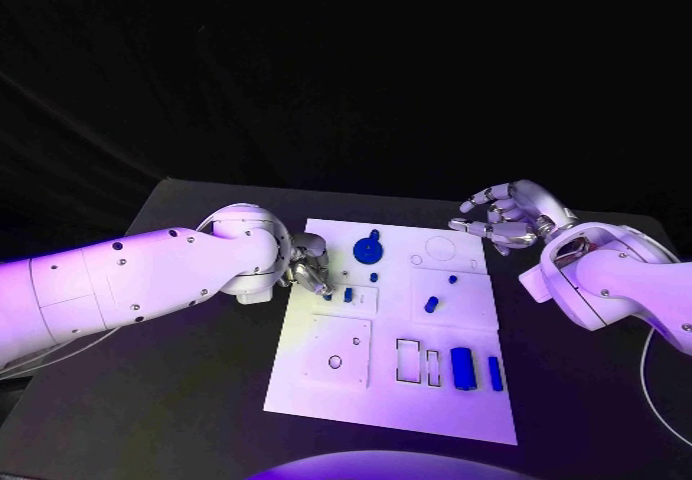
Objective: Assemble the parts on the task board
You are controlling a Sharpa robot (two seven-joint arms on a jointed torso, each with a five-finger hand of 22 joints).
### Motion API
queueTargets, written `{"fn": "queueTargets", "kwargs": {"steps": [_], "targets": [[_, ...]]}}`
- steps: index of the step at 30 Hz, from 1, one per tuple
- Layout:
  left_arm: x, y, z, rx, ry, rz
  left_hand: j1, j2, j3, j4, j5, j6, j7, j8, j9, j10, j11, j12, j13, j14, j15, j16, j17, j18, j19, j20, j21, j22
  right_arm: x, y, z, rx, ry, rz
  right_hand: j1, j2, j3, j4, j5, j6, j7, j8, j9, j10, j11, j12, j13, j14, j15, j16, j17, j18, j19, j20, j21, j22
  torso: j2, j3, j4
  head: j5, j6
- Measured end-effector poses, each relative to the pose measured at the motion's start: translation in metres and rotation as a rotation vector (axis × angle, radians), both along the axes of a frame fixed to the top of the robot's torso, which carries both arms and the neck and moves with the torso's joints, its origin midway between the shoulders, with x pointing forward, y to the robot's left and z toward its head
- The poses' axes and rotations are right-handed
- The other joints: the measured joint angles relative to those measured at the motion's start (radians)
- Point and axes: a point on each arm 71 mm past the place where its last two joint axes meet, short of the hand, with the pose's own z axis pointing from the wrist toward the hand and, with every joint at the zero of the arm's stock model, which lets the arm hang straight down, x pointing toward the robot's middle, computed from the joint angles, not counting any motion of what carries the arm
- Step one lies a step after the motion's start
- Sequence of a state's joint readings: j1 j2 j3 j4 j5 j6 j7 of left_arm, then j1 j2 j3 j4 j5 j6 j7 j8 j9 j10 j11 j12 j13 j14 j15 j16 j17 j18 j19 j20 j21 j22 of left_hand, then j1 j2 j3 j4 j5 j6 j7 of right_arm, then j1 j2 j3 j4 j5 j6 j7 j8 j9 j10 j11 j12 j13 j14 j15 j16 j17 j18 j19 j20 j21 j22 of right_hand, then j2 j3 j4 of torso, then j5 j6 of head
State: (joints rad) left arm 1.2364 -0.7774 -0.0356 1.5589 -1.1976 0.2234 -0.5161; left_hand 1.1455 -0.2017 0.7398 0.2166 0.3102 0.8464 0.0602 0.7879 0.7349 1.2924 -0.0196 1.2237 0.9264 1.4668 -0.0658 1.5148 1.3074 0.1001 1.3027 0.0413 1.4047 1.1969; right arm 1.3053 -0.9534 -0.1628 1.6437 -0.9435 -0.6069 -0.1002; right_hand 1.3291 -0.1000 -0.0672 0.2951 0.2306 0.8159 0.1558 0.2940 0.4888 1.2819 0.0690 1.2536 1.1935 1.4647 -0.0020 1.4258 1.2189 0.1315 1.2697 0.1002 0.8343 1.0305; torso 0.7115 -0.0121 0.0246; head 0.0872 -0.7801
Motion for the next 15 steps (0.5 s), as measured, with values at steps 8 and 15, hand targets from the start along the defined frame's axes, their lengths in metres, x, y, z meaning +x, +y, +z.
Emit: {"fn": "queueTargets", "kwargs": {"steps": [8,15], "targets": [[-0.0003,0.0000,-0.0004,0.008,-0.002,-0.004,-0.015,-0.008,0.037,-0.032,0.001,0.002,0.001,0.006,0.000,0.000,0.000,0.004,0.001,0.000,0.000,0.000,0.000,0.000,0.000,0.000,0.000,0.002,-0.0001,-0.0002,-0.0001,0.000,0.000,0.000,0.000,0.000,0.000,0.000,0.000,0.000,0.000,0.000,0.000,0.000,0.000,0.000,0.000,0.000,0.000,0.000,0.000,0.000,0.000,0.000,0.000,0.000,0.000,0.0001,-0.0003,0.000,-0.001],[-0.0005,0.0004,-0.0010,0.014,0.001,-0.006,-0.040,0.003,0.043,-0.026,0.013,0.002,0.002,0.022,0.010,0.018,-0.004,0.017,0.020,-0.003,-0.004,0.000,0.000,0.000,0.001,-0.001,0.004,0.008,-0.0002,-0.0005,0.0000,0.000,0.000,0.000,0.000,0.000,0.000,0.000,0.000,0.000,0.000,0.000,0.000,0.000,0.000,0.000,0.000,0.000,0.000,0.000,0.000,0.000,0.000,0.000,0.000,0.000,0.000,0.0001,-0.0004,0.000,-0.001]]}}
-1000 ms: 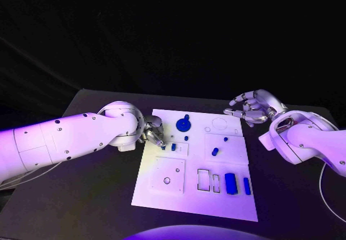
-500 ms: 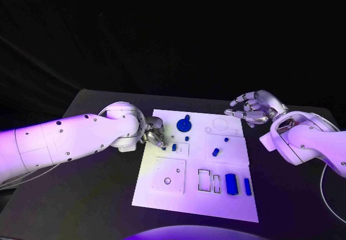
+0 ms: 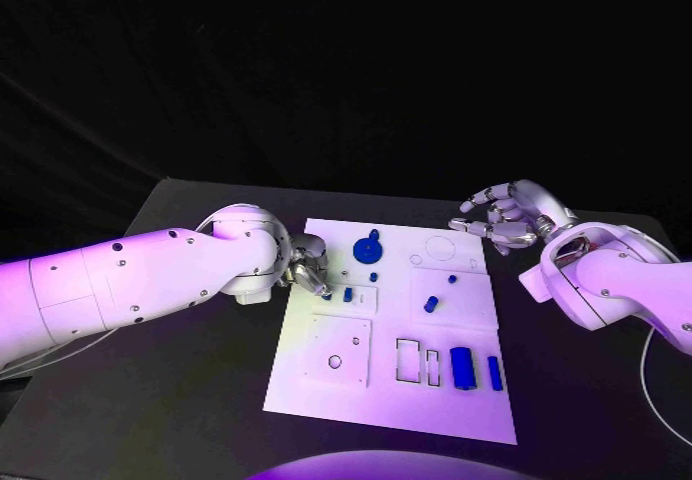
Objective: Assemble the parts on the task board
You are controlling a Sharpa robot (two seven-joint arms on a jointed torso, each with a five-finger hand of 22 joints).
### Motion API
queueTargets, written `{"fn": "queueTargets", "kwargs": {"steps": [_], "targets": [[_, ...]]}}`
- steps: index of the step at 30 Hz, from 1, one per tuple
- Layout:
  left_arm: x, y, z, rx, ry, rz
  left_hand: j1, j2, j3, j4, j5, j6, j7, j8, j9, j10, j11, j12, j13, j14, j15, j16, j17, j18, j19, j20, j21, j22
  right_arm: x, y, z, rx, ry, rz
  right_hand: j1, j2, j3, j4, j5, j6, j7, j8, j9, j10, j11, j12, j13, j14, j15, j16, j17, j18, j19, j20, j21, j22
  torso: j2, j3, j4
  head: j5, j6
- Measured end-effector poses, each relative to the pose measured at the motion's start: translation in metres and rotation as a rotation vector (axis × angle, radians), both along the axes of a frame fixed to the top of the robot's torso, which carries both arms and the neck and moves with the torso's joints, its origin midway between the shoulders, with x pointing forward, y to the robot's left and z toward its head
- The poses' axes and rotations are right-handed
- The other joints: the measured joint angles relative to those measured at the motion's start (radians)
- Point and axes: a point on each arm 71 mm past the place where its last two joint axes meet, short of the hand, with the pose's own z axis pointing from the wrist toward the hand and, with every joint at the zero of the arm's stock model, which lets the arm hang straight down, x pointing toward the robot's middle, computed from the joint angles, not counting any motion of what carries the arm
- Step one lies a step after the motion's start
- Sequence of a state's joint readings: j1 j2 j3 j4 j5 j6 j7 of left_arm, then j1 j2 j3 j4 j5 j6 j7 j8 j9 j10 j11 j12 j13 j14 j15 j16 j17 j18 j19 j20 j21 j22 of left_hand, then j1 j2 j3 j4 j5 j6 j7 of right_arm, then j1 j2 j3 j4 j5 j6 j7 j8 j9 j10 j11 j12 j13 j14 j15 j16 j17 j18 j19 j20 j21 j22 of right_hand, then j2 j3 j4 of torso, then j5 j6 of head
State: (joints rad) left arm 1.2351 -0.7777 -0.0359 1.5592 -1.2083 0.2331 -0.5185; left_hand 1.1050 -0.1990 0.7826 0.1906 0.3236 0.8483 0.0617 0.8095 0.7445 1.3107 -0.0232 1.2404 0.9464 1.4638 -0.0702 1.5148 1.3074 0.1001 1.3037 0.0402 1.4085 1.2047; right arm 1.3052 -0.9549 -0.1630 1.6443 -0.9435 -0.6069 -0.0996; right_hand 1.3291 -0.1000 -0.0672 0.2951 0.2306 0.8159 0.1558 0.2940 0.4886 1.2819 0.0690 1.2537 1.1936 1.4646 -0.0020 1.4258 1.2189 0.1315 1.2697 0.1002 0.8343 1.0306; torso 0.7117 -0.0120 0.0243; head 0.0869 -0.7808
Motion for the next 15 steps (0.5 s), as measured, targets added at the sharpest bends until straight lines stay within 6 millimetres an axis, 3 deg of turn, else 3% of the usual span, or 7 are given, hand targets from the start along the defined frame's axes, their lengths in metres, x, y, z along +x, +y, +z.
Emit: {"fn": "queueTargets", "kwargs": {"steps": [7,8,9,15], "targets": [[-0.0001,0.0002,-0.0003,0.003,0.003,-0.002,-0.033,0.004,0.005,0.004,0.003,0.007,-0.007,0.011,0.008,0.018,-0.011,0.014,0.027,0.001,-0.005,0.000,0.000,0.000,0.004,-0.004,0.004,0.008,-0.0001,-0.0004,0.0000,0.000,0.000,-0.001,0.000,0.000,0.000,0.000,0.000,0.000,0.000,0.000,0.000,0.000,0.000,0.000,0.000,0.000,0.000,0.000,0.000,0.000,0.000,0.000,0.000,0.000,0.000,-0.0001,0.0000,-0.003,-0.002],[0.0000,0.0001,-0.0003,0.003,0.004,-0.002,-0.036,0.002,0.033,-0.024,0.003,0.009,-0.008,0.011,0.008,0.019,-0.012,0.014,0.028,0.000,-0.007,0.000,0.000,0.000,0.004,-0.004,0.004,0.008,-0.0001,-0.0004,0.0001,0.000,0.000,-0.001,0.000,0.000,0.000,0.000,0.000,0.000,0.000,0.000,0.000,0.000,0.000,0.000,0.000,0.000,0.000,0.000,0.000,0.000,0.000,0.000,0.000,0.000,0.000,-0.0001,0.0000,-0.003,-0.002],[0.0000,0.0000,-0.0003,0.003,0.004,-0.002,-0.041,-0.002,0.039,-0.030,0.003,0.010,-0.007,0.011,0.008,0.019,-0.012,0.014,0.029,0.000,-0.007,0.000,0.000,0.000,0.004,-0.004,0.004,0.008,-0.0002,-0.0005,0.0001,0.000,0.000,-0.001,0.000,0.000,0.000,0.000,0.000,0.000,0.000,0.002,0.000,0.000,0.000,0.000,-0.001,0.000,0.000,-0.002,0.000,0.000,0.000,0.000,-0.005,-0.001,0.000,0.0000,-0.0001,-0.003,-0.003],[0.0005,-0.0001,-0.0005,0.002,0.004,0.001,-0.057,0.002,0.039,-0.030,0.003,0.012,-0.008,0.012,0.012,0.023,-0.011,0.018,0.031,0.003,-0.010,0.000,0.000,0.000,0.008,-0.008,0.004,0.008,-0.0003,-0.0005,0.0002,0.000,0.000,0.000,0.000,0.000,0.000,0.000,0.000,0.000,0.000,0.008,0.000,0.000,0.000,0.000,-0.002,0.000,0.000,-0.006,0.000,0.000,0.000,0.000,-0.008,-0.002,0.000,0.0004,-0.0007,-0.004,-0.003]]}}
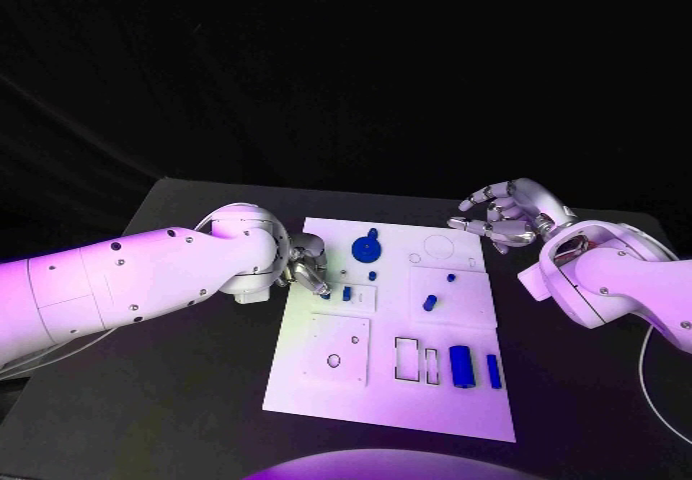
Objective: Assemble the parts on the task board
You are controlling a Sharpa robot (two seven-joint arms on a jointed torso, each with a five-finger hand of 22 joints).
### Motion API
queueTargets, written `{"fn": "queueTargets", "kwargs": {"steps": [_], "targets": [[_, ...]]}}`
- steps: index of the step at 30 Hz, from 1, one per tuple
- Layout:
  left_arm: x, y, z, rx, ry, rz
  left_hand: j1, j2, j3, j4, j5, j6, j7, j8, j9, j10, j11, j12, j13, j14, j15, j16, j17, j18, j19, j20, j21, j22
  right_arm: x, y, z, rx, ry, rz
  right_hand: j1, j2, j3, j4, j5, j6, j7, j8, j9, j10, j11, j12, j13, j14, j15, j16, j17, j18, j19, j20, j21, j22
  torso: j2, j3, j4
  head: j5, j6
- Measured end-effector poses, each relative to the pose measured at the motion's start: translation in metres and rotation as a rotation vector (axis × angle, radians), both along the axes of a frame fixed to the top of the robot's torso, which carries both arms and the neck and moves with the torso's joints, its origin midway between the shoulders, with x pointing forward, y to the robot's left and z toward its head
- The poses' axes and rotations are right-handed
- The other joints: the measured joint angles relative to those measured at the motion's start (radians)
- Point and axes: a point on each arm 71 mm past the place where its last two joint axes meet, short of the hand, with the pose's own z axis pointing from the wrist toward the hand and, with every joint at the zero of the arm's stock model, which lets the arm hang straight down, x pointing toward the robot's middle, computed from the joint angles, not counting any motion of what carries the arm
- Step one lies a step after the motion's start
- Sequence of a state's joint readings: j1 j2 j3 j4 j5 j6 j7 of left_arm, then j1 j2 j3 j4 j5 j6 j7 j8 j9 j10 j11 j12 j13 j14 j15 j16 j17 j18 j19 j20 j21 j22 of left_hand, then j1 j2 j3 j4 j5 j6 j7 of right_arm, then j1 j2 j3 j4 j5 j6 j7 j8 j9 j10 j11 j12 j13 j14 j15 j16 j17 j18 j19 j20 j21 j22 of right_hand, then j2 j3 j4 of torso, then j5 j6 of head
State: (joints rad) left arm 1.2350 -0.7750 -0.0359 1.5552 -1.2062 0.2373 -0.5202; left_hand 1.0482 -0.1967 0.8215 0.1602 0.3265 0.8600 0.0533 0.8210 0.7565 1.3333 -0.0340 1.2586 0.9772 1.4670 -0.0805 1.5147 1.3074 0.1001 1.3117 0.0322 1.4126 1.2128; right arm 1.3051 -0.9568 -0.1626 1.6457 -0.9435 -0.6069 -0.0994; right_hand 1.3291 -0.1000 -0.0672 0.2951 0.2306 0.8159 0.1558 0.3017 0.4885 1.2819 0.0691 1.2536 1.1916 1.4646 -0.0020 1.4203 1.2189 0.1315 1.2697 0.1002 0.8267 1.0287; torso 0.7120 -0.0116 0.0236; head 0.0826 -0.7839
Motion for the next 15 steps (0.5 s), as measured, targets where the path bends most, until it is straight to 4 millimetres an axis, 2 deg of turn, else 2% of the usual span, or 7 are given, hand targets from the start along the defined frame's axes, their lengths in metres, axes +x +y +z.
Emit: {"fn": "queueTargets", "kwargs": {"steps": [5,6,10,15], "targets": [[0.0005,-0.0002,-0.0003,-0.001,0.000,0.002,-0.022,-0.001,0.000,0.000,-0.006,0.004,0.000,0.006,0.000,0.004,-0.002,0.000,0.000,0.000,0.000,0.000,0.000,0.000,0.000,0.000,0.000,0.000,-0.0002,-0.0001,0.0000,0.000,0.000,0.000,0.000,0.000,0.000,0.000,0.000,0.000,0.000,0.000,0.000,0.000,0.000,0.000,0.000,0.000,0.000,0.000,0.000,0.000,0.000,0.000,0.000,0.000,0.000,0.0000,0.0000,-0.002,-0.002],[0.0006,-0.0002,-0.0004,-0.001,0.001,0.003,-0.029,-0.004,0.045,-0.045,-0.011,0.004,0.000,0.006,0.000,0.004,-0.002,0.000,0.000,0.000,0.000,0.000,0.000,0.000,0.000,0.000,0.000,0.000,-0.0002,-0.0001,0.0001,0.000,0.000,0.000,0.000,0.000,0.000,0.000,0.000,0.000,0.000,0.000,0.000,0.000,0.000,0.000,0.000,0.000,0.000,0.000,-0.002,0.000,0.000,0.000,0.000,-0.001,0.000,0.0000,0.0000,-0.002,-0.002],[0.0010,-0.0003,-0.0007,-0.004,0.002,0.006,-0.050,0.002,0.048,-0.048,-0.013,0.004,0.000,0.007,0.000,0.004,-0.002,0.000,0.000,-0.004,-0.004,0.000,0.000,0.000,0.000,0.000,0.000,0.000,-0.0004,-0.0001,0.0000,0.000,0.000,0.000,0.000,0.000,0.000,0.000,0.000,0.000,0.000,0.000,0.000,0.000,0.000,0.000,0.000,0.000,0.000,0.000,-0.002,0.000,0.000,0.000,0.000,-0.001,0.000,0.0001,0.0005,-0.003,-0.002],[0.0018,-0.0001,-0.0011,-0.008,0.003,0.012,-0.078,-0.004,0.056,-0.057,-0.025,0.013,-0.005,0.008,0.001,0.008,-0.005,0.000,0.001,0.000,-0.007,0.000,0.000,0.000,0.003,-0.004,0.000,0.000,-0.0006,0.0000,0.0001,0.001,0.000,0.001,0.000,0.000,0.000,0.000,0.000,0.000,0.000,0.000,0.000,0.000,0.000,0.000,0.000,0.000,0.000,0.000,-0.002,0.000,0.000,0.000,0.000,-0.001,0.000,0.0000,0.0005,-0.004,-0.002]]}}
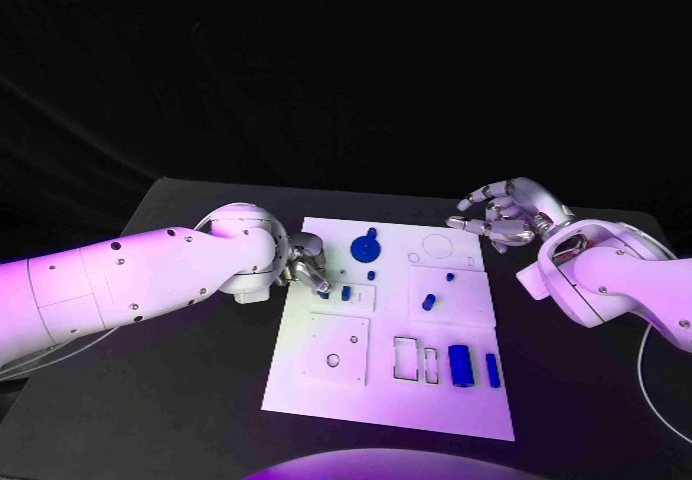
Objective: Assemble the parts on the task board
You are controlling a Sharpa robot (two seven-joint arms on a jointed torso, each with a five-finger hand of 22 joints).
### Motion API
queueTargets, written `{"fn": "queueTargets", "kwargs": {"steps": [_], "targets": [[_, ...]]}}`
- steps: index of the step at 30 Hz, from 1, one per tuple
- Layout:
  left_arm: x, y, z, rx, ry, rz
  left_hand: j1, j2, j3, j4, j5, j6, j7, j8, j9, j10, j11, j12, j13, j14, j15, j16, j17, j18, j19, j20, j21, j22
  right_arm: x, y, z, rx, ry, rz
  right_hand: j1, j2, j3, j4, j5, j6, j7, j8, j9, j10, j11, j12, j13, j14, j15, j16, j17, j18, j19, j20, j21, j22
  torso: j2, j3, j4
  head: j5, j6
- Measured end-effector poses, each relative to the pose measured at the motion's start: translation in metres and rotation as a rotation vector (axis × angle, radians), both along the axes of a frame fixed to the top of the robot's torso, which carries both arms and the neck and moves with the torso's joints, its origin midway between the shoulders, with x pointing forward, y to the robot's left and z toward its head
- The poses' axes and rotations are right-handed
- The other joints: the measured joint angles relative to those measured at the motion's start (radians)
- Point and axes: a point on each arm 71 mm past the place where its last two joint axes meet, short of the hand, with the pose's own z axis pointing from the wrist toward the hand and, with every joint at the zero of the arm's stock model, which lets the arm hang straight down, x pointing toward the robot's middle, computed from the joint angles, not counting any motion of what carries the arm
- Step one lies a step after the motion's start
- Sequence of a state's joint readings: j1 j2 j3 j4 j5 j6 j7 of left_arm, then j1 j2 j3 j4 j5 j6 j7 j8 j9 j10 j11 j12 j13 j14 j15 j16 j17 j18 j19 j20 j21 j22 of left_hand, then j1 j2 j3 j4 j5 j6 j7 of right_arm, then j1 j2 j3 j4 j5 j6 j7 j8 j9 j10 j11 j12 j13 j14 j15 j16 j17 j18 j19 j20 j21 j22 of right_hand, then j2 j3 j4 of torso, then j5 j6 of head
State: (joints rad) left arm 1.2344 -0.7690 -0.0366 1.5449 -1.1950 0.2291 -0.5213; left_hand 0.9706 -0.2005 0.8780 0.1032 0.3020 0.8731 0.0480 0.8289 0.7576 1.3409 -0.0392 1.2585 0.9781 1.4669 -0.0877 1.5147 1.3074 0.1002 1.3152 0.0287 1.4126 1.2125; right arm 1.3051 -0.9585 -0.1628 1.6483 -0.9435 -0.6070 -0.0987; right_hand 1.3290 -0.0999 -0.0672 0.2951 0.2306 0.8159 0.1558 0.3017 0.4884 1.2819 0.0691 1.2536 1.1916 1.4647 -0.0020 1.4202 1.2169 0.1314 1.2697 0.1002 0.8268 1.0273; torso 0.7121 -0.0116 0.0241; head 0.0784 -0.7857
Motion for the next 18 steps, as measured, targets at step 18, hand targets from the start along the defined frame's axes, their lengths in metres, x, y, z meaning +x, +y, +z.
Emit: {"fn": "queueTargets", "kwargs": {"steps": [18], "targets": [[0.0020,0.0006,-0.0006,-0.012,0.005,0.014,-0.041,-0.006,-0.065,0.045,-0.004,0.030,-0.027,-0.009,-0.005,0.002,-0.002,0.000,0.001,0.000,0.000,0.000,0.000,0.000,0.000,0.000,0.000,-0.001,-0.0002,0.0000,0.0002,0.001,-0.001,0.001,-0.004,0.004,0.000,0.000,0.000,0.000,0.000,0.000,0.000,0.000,0.000,0.000,0.000,0.000,0.000,0.000,0.000,0.000,0.000,0.000,0.000,-0.001,-0.001,-0.0013,0.0006,-0.001,-0.001]]}}
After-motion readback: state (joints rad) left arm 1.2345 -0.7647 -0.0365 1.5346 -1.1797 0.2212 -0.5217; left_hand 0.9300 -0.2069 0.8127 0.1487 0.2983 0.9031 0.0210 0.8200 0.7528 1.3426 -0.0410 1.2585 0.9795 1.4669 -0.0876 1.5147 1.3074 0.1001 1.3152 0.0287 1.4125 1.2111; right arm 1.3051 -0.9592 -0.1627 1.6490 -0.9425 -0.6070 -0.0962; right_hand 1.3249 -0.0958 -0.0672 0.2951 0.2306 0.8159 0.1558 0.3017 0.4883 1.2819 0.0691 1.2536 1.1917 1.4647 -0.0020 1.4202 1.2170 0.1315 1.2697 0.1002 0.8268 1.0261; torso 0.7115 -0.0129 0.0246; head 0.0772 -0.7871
